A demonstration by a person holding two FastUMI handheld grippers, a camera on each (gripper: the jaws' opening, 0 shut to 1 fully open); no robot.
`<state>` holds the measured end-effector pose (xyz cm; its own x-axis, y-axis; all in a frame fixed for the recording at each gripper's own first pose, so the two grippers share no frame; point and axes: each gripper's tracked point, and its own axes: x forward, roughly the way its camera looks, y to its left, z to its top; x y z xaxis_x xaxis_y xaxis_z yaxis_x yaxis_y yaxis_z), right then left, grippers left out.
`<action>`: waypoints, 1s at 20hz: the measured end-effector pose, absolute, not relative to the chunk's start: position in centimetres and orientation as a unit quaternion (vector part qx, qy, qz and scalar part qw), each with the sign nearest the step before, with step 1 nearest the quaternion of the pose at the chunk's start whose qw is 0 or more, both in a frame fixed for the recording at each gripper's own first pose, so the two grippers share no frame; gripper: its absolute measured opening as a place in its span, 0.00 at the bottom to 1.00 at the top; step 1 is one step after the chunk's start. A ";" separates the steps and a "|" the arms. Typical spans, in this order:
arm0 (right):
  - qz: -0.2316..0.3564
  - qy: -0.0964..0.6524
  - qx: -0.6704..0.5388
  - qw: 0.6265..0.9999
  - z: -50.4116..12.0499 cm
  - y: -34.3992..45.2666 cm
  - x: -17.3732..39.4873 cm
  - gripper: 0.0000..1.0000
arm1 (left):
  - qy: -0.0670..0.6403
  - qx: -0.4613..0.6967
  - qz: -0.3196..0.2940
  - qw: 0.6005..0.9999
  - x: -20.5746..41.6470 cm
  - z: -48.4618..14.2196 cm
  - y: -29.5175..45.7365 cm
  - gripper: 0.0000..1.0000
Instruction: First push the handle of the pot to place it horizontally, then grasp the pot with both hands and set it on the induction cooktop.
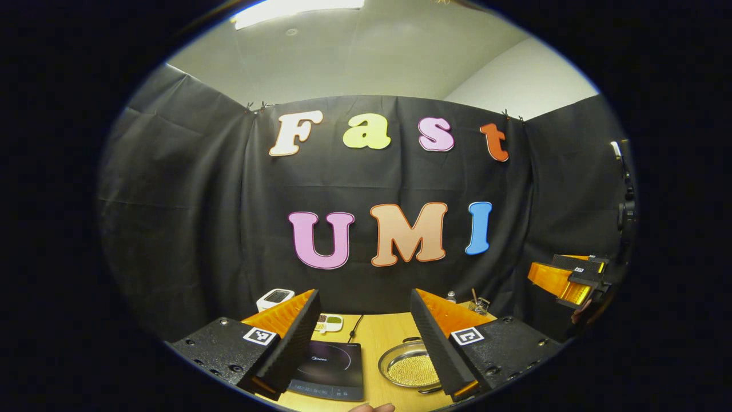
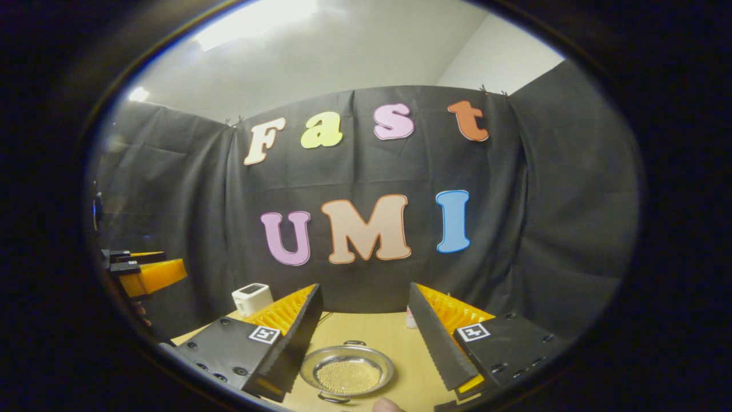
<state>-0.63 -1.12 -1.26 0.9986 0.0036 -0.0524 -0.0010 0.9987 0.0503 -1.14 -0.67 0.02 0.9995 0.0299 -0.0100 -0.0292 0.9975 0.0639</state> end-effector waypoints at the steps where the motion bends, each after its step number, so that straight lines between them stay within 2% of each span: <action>1: 0.005 0.030 0.024 0.999 -1.5 -1.1 -0.6 0.92 | 0.005 0.033 0.016 0.999 -1.0 -0.1 -0.7 0.92; 2: 0.009 0.033 0.022 0.999 -1.6 -1.0 -0.5 0.92 | 0.007 0.034 0.018 0.999 -1.0 -0.1 -0.7 0.95; 3: 0.012 0.036 0.021 0.999 -1.7 -1.0 -0.6 0.92 | 0.010 0.034 0.022 0.999 -1.0 -0.4 -0.7 0.92; 8: 0.039 0.040 0.017 0.998 -2.3 -1.2 0.0 0.92 | 0.022 0.030 0.046 0.998 -0.7 -0.8 -1.6 0.92; 9: 0.046 0.041 0.013 0.998 -2.5 -1.2 0.2 0.92 | 0.021 0.033 0.052 0.998 -0.7 -0.7 -1.7 0.95; 11: 0.067 0.043 0.010 0.997 -2.9 -0.6 0.5 0.92 | 0.024 0.042 0.058 0.997 -0.6 -0.6 -2.5 0.95; 13: 0.082 0.036 0.012 0.996 -3.2 -0.3 1.0 0.80 | 0.029 0.053 0.065 0.996 -0.5 -0.7 -2.9 0.92; 14: 0.089 0.045 0.018 0.995 -4.0 -0.3 1.4 0.80 | 0.039 0.058 0.071 0.995 -0.7 -0.9 -3.1 0.95; 16: 0.112 0.059 0.033 0.991 -4.9 0.5 1.6 0.82 | 0.034 0.057 0.073 0.995 -0.7 -0.6 -3.6 0.92; 17: 0.116 0.059 0.029 0.991 -5.1 0.7 2.2 0.77 | 0.035 0.055 0.072 0.995 -0.6 -0.8 -3.8 0.94; 18: 0.116 0.063 0.024 0.991 -5.5 0.8 2.1 0.76 | 0.037 0.054 0.071 0.995 -0.3 -1.1 -3.8 0.92; 20: 0.107 0.067 0.027 0.992 -6.0 0.9 3.1 0.60 | 0.039 0.050 0.062 0.996 0.5 -1.4 -3.5 0.92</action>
<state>3.13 0.93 -6.01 0.9679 0.2167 -0.1275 -0.2095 0.9755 0.0676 0.48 -3.51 -1.36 0.9892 0.1273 -0.0723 -0.1195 0.9874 0.1037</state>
